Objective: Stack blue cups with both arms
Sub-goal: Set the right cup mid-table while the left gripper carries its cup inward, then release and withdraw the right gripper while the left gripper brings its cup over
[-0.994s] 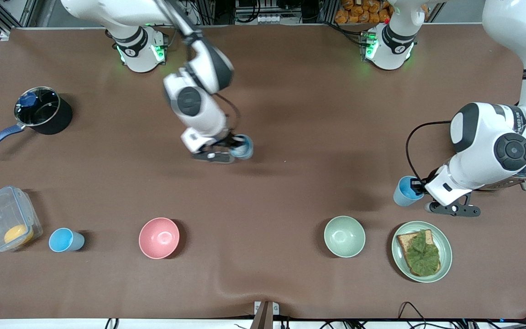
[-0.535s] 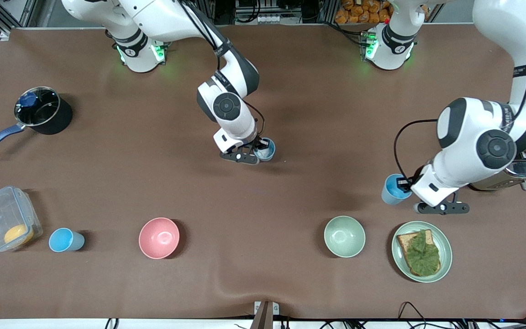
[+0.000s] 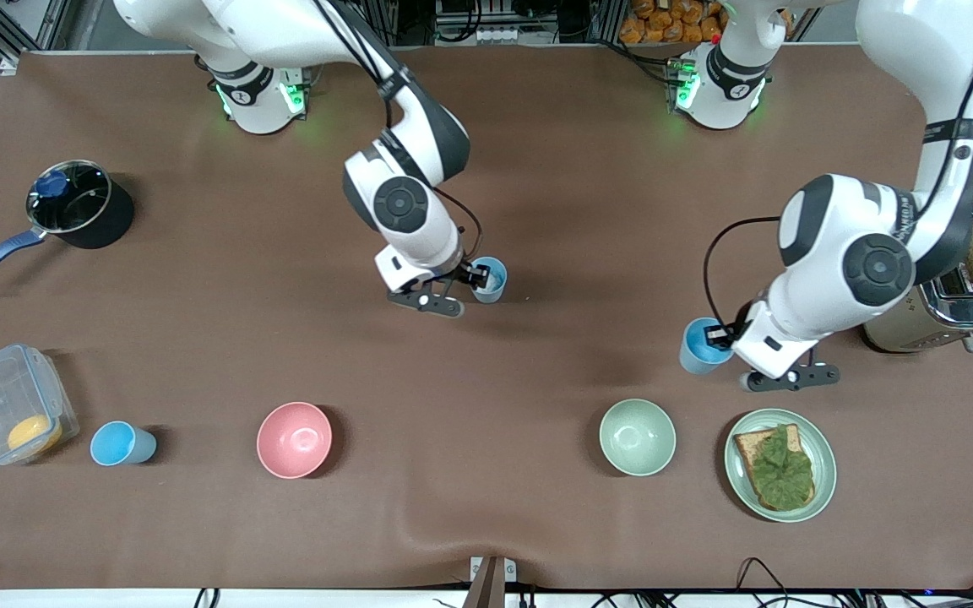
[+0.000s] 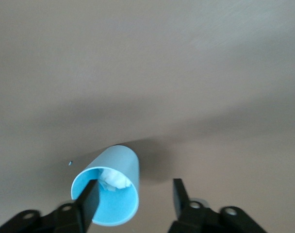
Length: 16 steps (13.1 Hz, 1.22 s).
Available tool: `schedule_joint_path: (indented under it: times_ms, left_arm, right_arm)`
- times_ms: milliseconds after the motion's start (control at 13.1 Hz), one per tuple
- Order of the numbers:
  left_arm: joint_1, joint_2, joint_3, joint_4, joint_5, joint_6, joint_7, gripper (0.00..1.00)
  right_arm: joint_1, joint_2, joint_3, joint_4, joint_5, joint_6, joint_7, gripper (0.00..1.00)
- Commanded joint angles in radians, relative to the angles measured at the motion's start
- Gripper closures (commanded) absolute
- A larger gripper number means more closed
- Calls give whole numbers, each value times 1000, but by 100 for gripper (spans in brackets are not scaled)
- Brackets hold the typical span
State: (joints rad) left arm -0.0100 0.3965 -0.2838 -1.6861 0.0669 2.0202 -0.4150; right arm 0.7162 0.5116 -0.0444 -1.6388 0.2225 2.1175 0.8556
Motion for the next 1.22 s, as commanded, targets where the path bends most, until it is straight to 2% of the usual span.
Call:
schedule_joint_path:
  times_ms: [0, 229, 459, 611, 764, 841, 917, 994, 1146]
  left_arm:
    - [-8, -18, -62, 6, -18, -63, -117, 100]
    - [-8, -24, -182, 11, -16, -67, -319, 100]
    - [-22, -28, -264, 9, -10, -67, -490, 100]
    - [-62, -18, -291, 11, -13, -60, -562, 100]
    - [-119, -10, -290, 11, -15, -20, -652, 100]
    - [-145, 2, -290, 11, -15, 10, -689, 100]
    - [-166, 13, -290, 11, -15, 21, -711, 100]
    - [-174, 25, -291, 9, -15, 32, -719, 100]
    - [-234, 54, -291, 9, -18, 72, -726, 100]
  right_arm:
    - [-12, -79, -78, 48, 0, -172, -80, 0]
    - [-14, -155, -188, 45, -5, -234, -234, 0]
    - [-12, -249, -323, 47, -3, -388, -424, 0]
    - [-12, -321, -396, 44, -5, -464, -507, 0]
    - [-17, -378, -468, 42, -5, -522, -619, 0]
    - [-77, -405, -457, 40, -17, -554, -654, 0]
    - [-171, -425, -403, 48, -31, -586, -687, 0]
    - [-281, -453, -311, 48, -60, -594, -725, 0]
    - [-528, -505, -61, 42, -153, -607, -745, 0]
